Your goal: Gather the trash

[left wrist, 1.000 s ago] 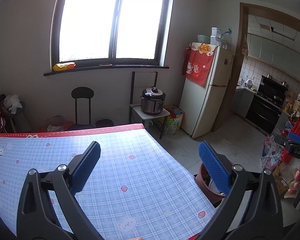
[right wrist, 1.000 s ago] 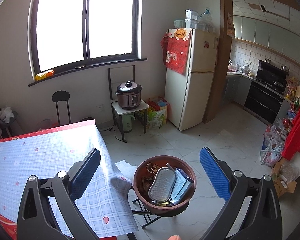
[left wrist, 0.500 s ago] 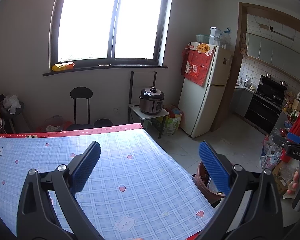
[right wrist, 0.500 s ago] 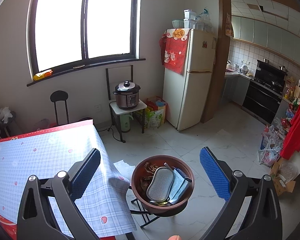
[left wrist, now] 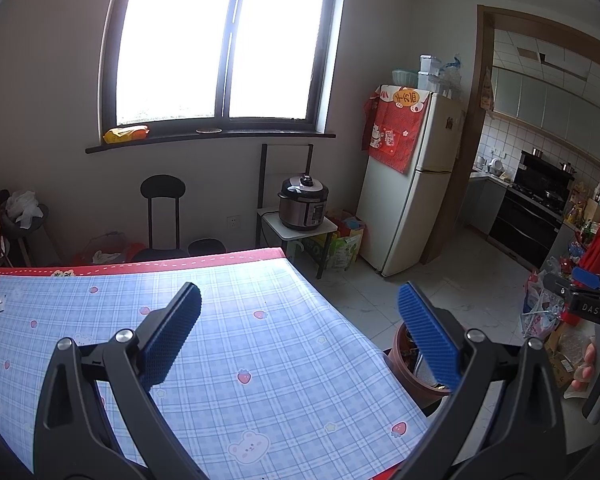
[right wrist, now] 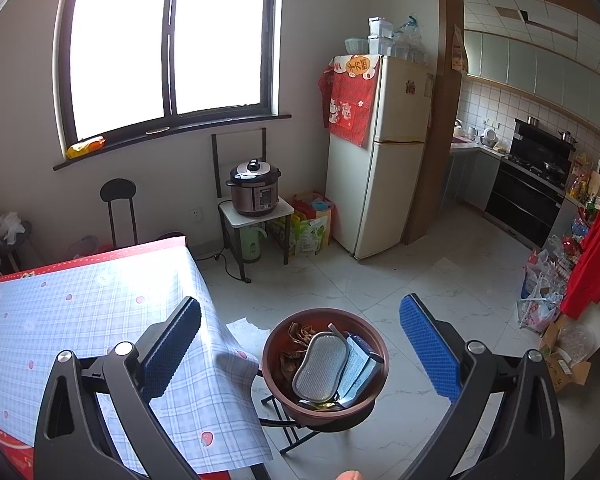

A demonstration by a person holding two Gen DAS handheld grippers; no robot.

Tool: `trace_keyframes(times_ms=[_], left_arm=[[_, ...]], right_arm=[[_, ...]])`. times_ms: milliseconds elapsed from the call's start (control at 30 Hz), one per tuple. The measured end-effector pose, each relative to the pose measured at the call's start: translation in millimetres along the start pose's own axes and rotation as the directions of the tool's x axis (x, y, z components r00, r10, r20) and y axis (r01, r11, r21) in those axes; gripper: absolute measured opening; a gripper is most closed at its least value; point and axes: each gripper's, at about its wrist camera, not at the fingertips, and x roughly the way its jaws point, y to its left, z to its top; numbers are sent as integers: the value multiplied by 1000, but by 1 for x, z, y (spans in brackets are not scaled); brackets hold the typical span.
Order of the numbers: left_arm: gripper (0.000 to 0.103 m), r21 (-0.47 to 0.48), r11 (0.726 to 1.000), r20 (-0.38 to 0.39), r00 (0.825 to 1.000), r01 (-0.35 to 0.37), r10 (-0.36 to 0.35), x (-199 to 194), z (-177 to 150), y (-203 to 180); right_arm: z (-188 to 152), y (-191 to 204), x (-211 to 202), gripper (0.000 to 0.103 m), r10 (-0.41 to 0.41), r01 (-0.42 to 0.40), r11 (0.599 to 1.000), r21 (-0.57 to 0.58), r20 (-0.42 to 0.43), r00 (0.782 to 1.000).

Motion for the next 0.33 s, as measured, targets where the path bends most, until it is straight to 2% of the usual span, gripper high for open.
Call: trace_keyframes(times_ms=[333], left_arm=[[97,-25,999,-14,1000,-25,24,4,3,1]], right_arm=[[-1,0,3,98,9,-9,1000,-4,-9,1000]])
